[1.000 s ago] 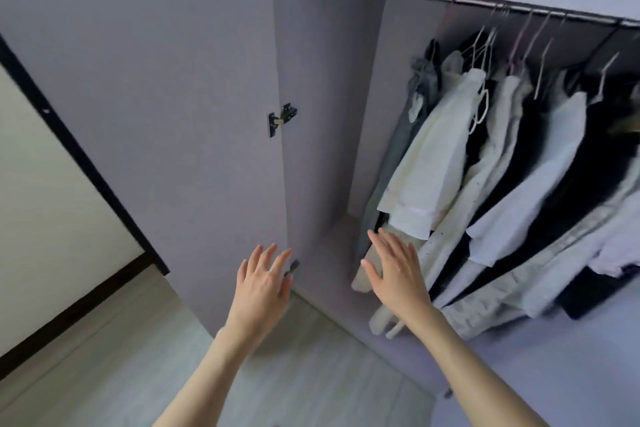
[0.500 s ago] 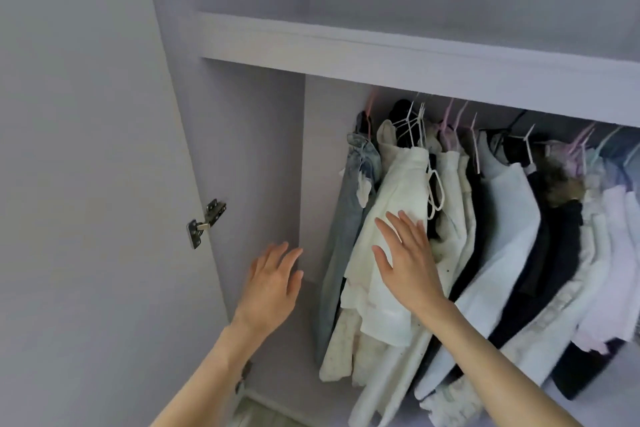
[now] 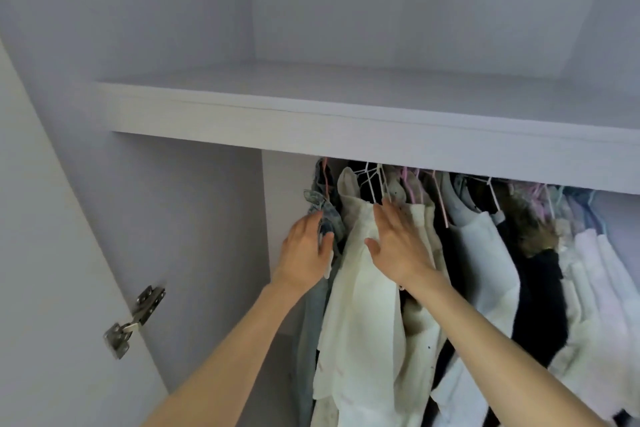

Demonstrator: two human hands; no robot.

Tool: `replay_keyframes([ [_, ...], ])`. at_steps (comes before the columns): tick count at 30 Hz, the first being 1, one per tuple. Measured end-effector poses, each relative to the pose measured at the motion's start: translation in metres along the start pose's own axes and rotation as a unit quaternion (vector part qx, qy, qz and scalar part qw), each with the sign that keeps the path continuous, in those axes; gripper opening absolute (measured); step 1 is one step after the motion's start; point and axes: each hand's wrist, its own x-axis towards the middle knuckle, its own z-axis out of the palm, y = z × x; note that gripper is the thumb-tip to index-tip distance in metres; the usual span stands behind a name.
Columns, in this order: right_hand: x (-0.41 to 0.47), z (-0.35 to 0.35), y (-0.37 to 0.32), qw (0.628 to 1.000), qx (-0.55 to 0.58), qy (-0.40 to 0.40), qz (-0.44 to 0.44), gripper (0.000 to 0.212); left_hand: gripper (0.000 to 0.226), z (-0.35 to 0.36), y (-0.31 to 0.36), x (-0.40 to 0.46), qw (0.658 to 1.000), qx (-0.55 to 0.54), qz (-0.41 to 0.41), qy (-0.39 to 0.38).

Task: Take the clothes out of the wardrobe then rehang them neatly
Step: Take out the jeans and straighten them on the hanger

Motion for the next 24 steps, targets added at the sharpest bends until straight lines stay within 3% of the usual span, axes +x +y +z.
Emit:
replay_keyframes([
  [7, 0.002, 0.019, 0.011, 0.997, 0.061, 0.034, -0.019, 0.064, 0.034, 0.032, 0.001, 0.048, 0.991, -0.029, -0.128, 0.032],
  [11, 0.003, 0.024, 0.012, 0.995, 0.081, 0.055, -0.032, 0.065, 0.027, 0.047, 0.009, 0.053, 0.984, -0.045, -0.158, 0.074],
  [24, 0.001, 0.029, 0.018, 0.995, 0.086, 0.044, -0.038, 0.065, 0.012, 0.05, -0.014, 0.057, 0.98, -0.061, -0.095, 0.162],
])
